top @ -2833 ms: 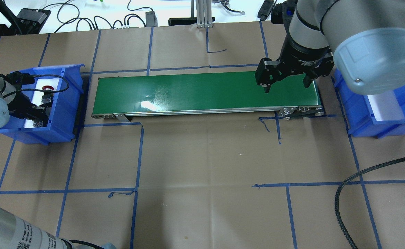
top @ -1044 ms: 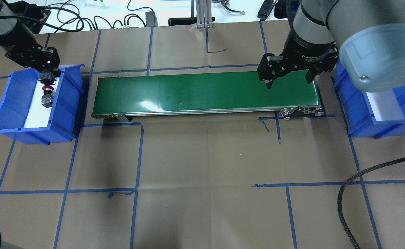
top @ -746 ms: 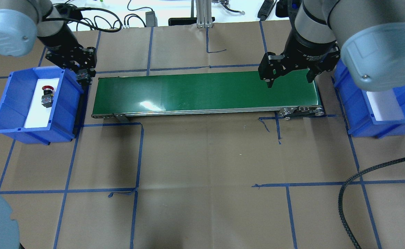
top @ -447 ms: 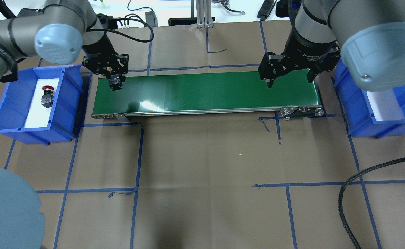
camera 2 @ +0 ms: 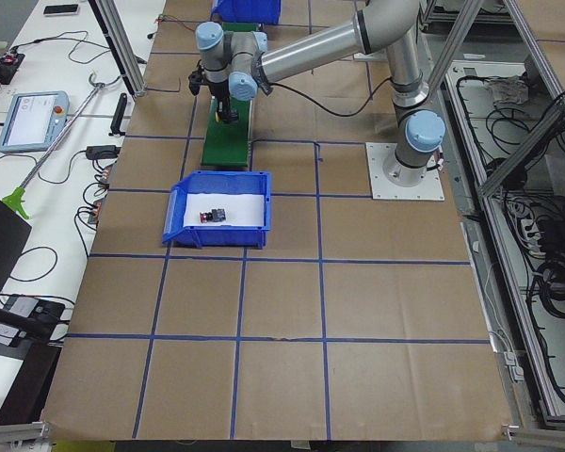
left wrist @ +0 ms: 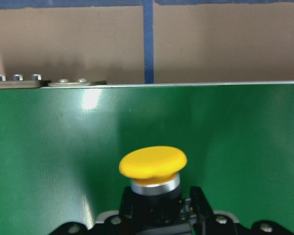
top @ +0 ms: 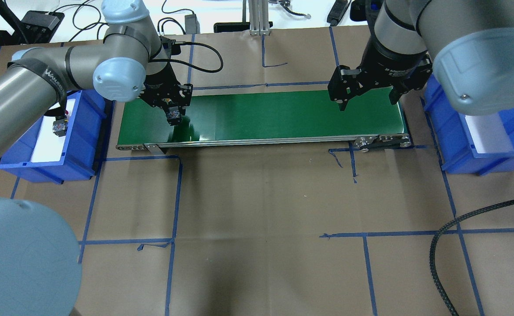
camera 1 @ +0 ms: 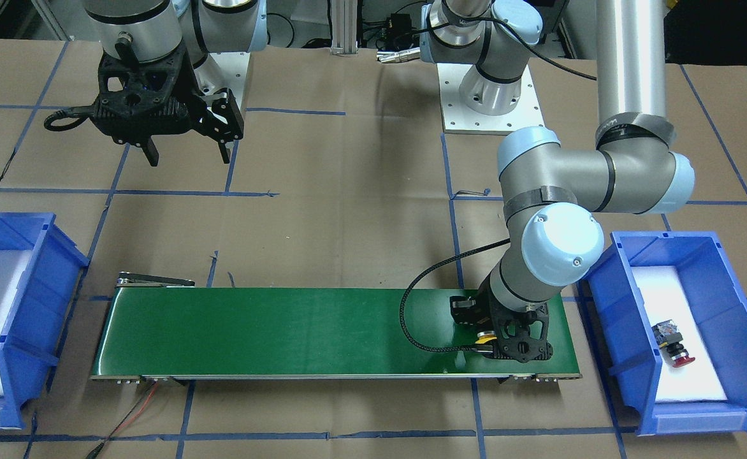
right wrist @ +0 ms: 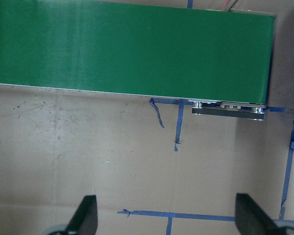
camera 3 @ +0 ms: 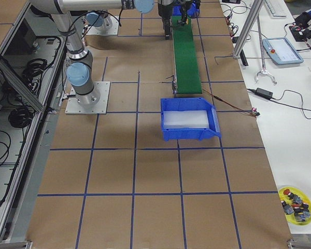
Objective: Transport two buttons from left to right
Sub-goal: 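Lift the yellow button and place it on the green conveyor, then open the left gripper and move it back over the blue bin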
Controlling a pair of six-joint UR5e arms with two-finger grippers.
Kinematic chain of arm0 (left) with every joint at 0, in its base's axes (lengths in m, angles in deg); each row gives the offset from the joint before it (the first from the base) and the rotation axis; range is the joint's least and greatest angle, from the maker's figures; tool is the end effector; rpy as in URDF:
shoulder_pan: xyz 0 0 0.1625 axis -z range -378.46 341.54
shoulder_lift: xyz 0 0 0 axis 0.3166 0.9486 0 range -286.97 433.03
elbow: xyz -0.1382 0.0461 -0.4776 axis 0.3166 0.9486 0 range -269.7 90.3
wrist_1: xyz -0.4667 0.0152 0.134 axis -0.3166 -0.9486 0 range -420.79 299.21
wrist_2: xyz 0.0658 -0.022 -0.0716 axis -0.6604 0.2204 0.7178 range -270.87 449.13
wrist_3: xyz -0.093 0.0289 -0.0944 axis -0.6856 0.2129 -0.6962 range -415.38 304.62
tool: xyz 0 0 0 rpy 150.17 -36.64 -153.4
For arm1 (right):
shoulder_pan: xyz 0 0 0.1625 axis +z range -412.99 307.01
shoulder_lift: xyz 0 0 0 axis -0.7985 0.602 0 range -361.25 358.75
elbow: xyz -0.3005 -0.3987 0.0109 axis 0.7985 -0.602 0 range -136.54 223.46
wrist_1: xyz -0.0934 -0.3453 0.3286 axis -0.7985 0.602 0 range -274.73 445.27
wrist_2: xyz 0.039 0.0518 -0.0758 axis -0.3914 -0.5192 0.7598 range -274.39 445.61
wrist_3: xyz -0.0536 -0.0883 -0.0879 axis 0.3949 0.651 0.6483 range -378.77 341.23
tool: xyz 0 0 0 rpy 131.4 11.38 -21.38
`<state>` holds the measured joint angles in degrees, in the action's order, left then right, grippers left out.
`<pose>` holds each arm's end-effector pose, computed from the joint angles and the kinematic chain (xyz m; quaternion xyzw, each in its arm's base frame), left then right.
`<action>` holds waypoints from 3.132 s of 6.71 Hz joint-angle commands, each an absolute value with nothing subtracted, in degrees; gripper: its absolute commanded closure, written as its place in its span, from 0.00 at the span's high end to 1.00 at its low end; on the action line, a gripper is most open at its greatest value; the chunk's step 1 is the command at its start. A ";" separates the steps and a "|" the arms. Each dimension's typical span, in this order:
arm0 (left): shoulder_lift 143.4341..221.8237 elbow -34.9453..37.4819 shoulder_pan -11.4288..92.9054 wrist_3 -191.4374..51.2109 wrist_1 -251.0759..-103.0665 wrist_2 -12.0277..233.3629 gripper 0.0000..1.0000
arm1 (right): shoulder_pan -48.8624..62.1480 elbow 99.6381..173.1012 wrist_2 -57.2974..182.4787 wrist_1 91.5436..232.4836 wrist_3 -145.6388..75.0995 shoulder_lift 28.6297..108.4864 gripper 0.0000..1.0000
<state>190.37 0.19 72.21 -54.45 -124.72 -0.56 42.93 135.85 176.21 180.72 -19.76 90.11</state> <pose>-0.1427 -0.7400 0.2547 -0.0140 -0.9998 -0.0101 0.0027 0.1895 -0.5484 0.5258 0.0427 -0.9983 0.0389 0.0029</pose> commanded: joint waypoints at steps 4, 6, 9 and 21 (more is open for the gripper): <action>189.76 3.12 71.90 -53.71 -118.80 -0.86 1.00 | 42.90 135.66 176.23 180.72 -19.74 90.33 1.00; 186.26 -0.39 71.72 -53.71 -124.04 -0.69 1.00 | 42.90 135.66 176.23 180.72 -19.74 90.51 1.00; 180.44 -7.95 68.22 -49.88 -138.64 -0.16 1.00 | 42.81 135.48 176.14 180.80 -19.65 90.51 1.00; 189.91 -12.27 43.24 -28.93 -134.80 -0.34 1.00 | 42.90 134.69 176.23 180.10 -19.74 90.60 1.00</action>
